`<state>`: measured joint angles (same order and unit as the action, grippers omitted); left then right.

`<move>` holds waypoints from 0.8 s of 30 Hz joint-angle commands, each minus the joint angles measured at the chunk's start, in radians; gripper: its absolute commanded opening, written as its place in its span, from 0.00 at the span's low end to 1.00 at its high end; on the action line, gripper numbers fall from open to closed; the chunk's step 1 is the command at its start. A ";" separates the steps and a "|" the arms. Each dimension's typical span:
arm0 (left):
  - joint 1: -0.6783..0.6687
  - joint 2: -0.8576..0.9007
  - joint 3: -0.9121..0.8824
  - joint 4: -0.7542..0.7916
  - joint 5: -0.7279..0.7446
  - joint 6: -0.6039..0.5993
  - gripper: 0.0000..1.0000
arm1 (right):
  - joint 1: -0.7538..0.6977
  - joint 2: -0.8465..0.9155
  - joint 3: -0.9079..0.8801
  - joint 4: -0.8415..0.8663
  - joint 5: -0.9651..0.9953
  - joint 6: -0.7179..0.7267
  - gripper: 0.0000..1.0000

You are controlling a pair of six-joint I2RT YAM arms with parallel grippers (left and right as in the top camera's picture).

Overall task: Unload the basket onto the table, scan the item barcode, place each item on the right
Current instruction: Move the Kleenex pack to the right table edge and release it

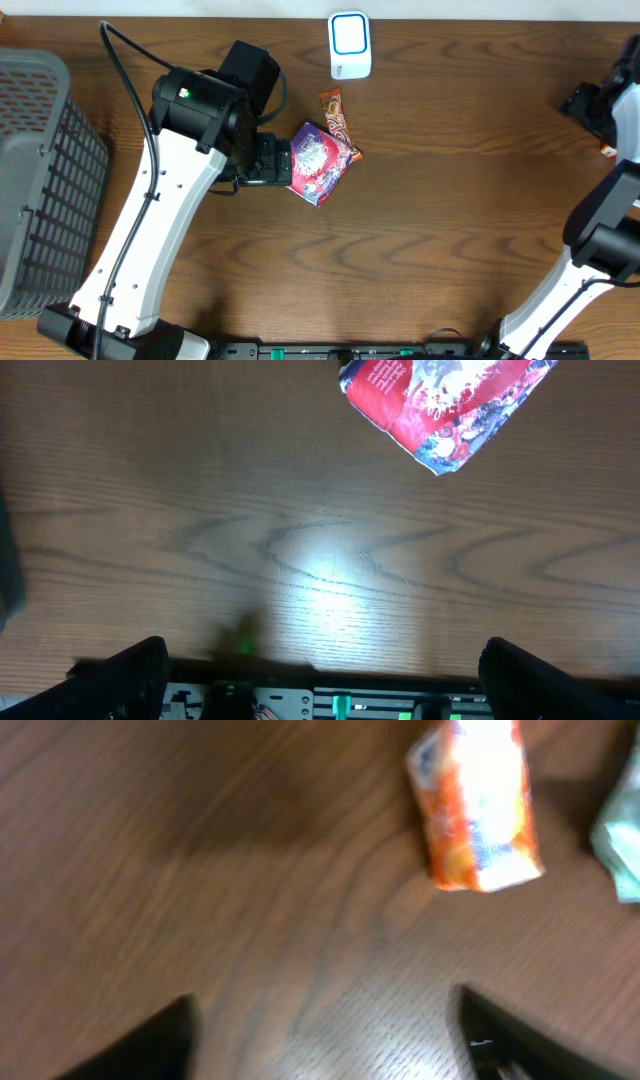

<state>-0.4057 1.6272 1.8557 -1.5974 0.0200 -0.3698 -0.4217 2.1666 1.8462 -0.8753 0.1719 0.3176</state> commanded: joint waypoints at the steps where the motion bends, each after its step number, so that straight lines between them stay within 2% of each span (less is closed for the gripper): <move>1: 0.006 0.002 -0.001 -0.005 -0.006 -0.010 0.98 | 0.018 -0.012 0.005 0.000 0.038 -0.015 0.40; 2: 0.006 0.002 -0.001 -0.006 -0.006 -0.010 0.98 | 0.016 -0.003 0.005 0.010 0.065 -0.015 0.18; 3: 0.006 0.002 -0.001 -0.006 -0.006 -0.010 0.98 | 0.015 0.005 0.005 0.017 0.076 -0.015 0.05; 4: 0.006 0.002 -0.001 -0.006 -0.006 -0.010 0.98 | 0.011 0.025 0.005 0.035 0.093 -0.016 0.01; 11: 0.006 0.002 -0.001 -0.006 -0.006 -0.010 0.98 | -0.002 0.140 0.005 0.158 0.124 -0.090 0.01; 17: 0.006 0.002 -0.001 -0.006 -0.006 -0.010 0.98 | -0.049 0.167 0.005 0.229 0.235 -0.094 0.01; 24: 0.006 0.002 -0.001 -0.006 -0.006 -0.010 0.98 | -0.116 0.163 0.005 0.201 0.358 -0.098 0.01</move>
<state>-0.4057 1.6272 1.8557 -1.5974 0.0200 -0.3702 -0.5022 2.3482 1.8454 -0.6659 0.4324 0.2321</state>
